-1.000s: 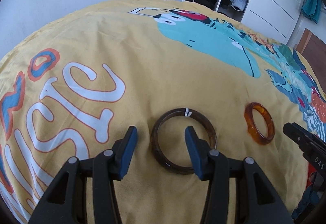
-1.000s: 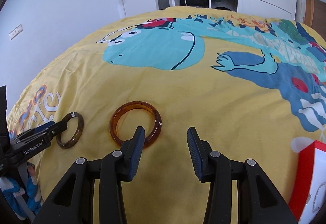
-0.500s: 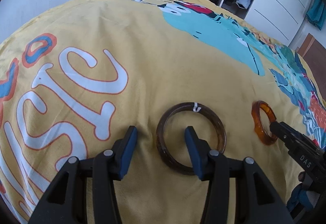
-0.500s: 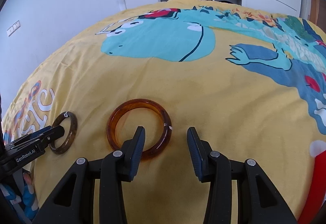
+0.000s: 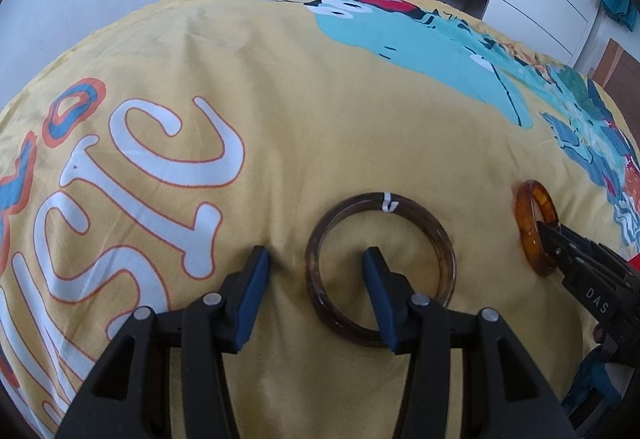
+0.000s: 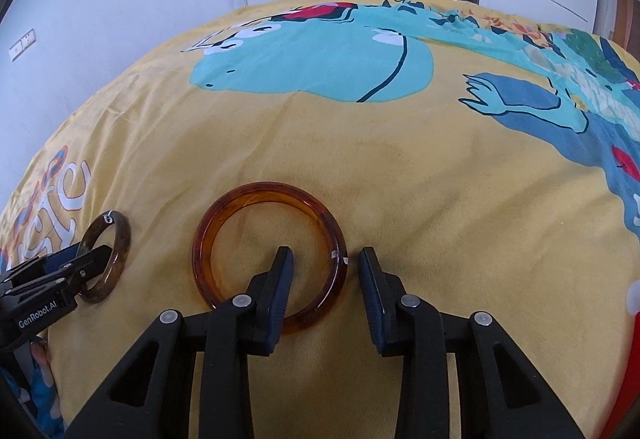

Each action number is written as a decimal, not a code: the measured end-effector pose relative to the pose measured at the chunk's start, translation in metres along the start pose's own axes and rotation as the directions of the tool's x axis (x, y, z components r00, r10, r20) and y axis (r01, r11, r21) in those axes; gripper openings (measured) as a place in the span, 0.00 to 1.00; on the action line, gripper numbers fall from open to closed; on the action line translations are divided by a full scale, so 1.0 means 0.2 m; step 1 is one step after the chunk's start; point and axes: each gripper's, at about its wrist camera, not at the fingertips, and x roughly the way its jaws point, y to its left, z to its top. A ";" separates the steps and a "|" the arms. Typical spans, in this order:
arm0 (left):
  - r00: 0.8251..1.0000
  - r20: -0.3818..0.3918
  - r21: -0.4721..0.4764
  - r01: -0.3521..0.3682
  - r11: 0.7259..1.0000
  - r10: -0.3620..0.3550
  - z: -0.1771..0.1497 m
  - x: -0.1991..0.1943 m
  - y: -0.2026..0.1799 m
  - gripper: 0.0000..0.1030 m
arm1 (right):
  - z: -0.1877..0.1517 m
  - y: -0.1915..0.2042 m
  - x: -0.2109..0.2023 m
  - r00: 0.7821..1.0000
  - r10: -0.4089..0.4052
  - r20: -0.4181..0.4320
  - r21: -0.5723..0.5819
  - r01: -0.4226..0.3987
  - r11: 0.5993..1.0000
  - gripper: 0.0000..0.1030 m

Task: Organize jewelry
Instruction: 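Grasp the amber bangle with the right tool while the left tool grips the dark brown bangle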

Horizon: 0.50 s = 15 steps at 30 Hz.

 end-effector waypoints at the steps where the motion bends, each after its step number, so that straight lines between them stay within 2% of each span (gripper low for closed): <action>1: 1.000 0.001 0.002 -0.002 1.000 0.002 0.00 0.00 0.00 0.45 | 0.00 0.00 0.00 1.000 0.001 -0.001 -0.002 -0.001 1.000 0.31; 6: 1.000 0.008 0.012 -0.010 1.000 0.010 0.00 0.01 -0.01 0.44 | 0.00 0.01 0.01 1.000 0.005 0.001 -0.011 -0.005 1.000 0.28; 10: 1.000 0.013 0.006 0.001 1.000 -0.001 0.01 0.00 -0.01 0.38 | 0.00 0.02 0.00 1.000 0.001 0.012 -0.018 -0.001 1.000 0.17; 15: 1.000 0.016 -0.014 0.016 1.000 -0.016 0.01 0.00 0.02 0.31 | -0.01 0.05 -0.02 0.999 -0.013 0.031 -0.042 0.014 0.999 0.13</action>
